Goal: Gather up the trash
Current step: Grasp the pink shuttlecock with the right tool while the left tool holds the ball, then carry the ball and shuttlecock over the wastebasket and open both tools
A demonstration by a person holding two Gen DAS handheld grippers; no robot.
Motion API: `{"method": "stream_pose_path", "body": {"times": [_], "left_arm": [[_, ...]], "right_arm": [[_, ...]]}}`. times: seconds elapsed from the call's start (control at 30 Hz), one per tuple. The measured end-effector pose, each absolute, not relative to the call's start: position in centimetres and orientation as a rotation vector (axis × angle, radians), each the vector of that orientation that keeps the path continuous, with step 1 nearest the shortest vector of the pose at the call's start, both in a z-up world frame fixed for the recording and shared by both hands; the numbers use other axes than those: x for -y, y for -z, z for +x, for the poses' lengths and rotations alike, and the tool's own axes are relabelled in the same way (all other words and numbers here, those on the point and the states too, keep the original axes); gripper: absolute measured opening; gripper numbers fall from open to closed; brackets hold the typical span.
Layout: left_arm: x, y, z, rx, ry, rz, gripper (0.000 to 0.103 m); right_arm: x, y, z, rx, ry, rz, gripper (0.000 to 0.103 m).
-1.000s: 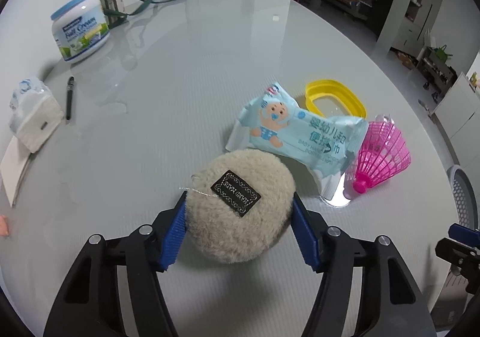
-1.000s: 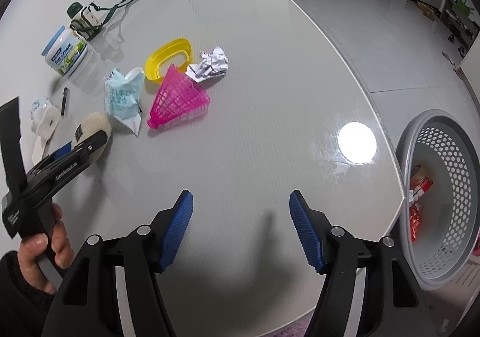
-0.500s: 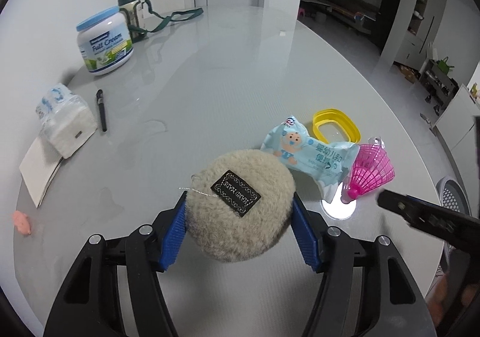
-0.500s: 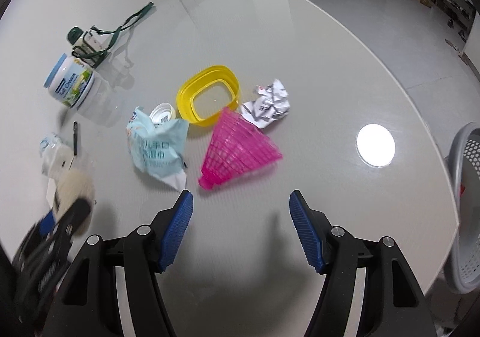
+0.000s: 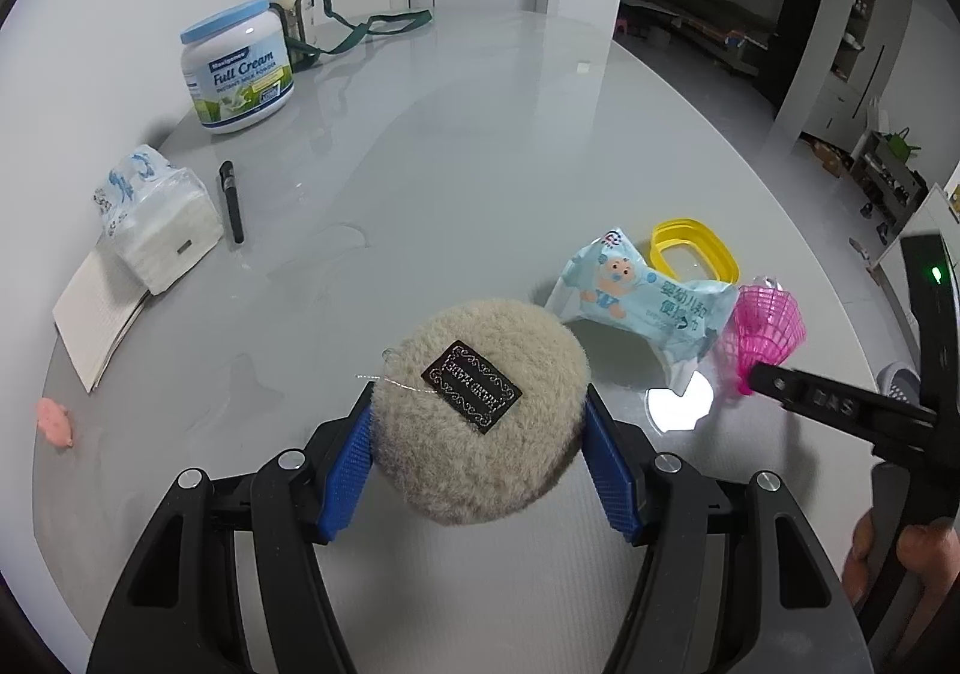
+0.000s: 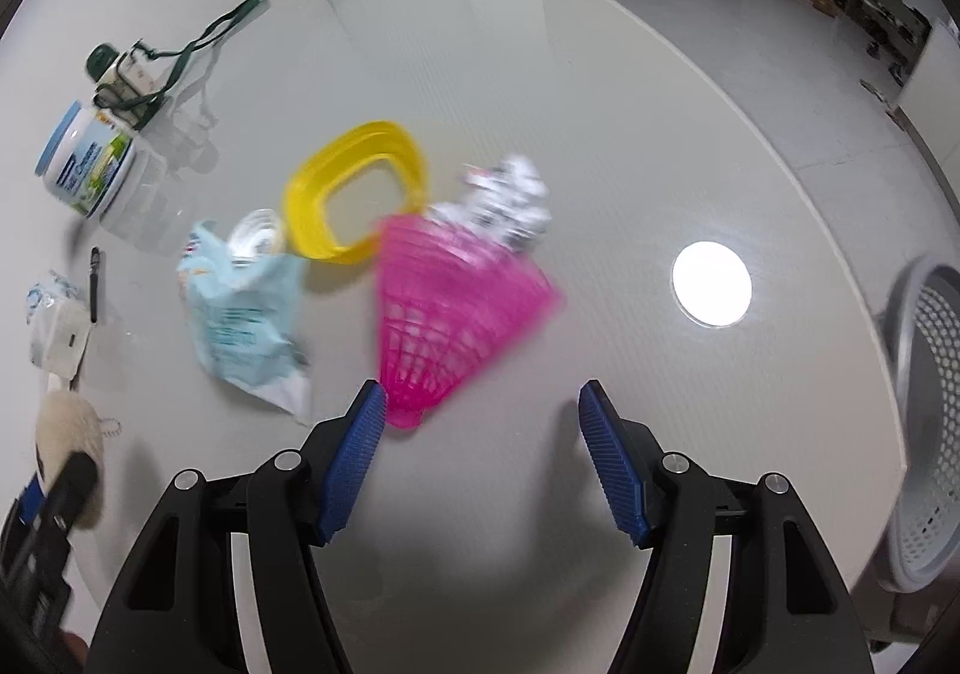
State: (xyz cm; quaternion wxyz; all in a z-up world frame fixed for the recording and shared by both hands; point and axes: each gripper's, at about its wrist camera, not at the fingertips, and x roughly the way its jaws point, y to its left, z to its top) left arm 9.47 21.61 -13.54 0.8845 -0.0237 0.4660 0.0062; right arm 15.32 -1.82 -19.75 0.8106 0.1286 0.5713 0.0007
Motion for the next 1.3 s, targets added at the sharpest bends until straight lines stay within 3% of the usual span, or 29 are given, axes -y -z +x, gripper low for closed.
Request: {"method": "stream_pose_path", "body": {"times": [0.23, 0.77, 0.8, 0.87, 0.9, 1.3], "left_arm": [[-20.5, 13.3, 10.1, -0.967, 0.029, -0.044, 0.062], [-19.8, 12.2, 9.8, -0.963, 0.054, -0.015, 0.062], [-19.9, 12.2, 9.7, -0.965, 0.054, -0.015, 0.062], [-19.9, 12.2, 9.5, -0.969, 0.053, -0.014, 0.062], [-19.9, 12.2, 9.5, -0.972, 0.053, -0.015, 0.062], [-17.4, 11.2, 9.6, -0.967, 0.104, 0.008, 0.062]], "right_arm": [[4.5, 18.4, 13.5, -1.167, -0.008, 0.269, 0.064], [0.3, 19.9, 16.5, -1.15, -0.064, 0.201, 0.063], [0.3, 19.9, 16.5, -1.136, -0.061, 0.192, 0.061], [0.3, 19.8, 16.4, -1.131, -0.066, 0.179, 0.042], [0.3, 19.8, 16.3, -1.13, -0.07, 0.166, 0.038], [1.9, 17.6, 12.2, -1.116, -0.141, 0.169, 0.038]]}}
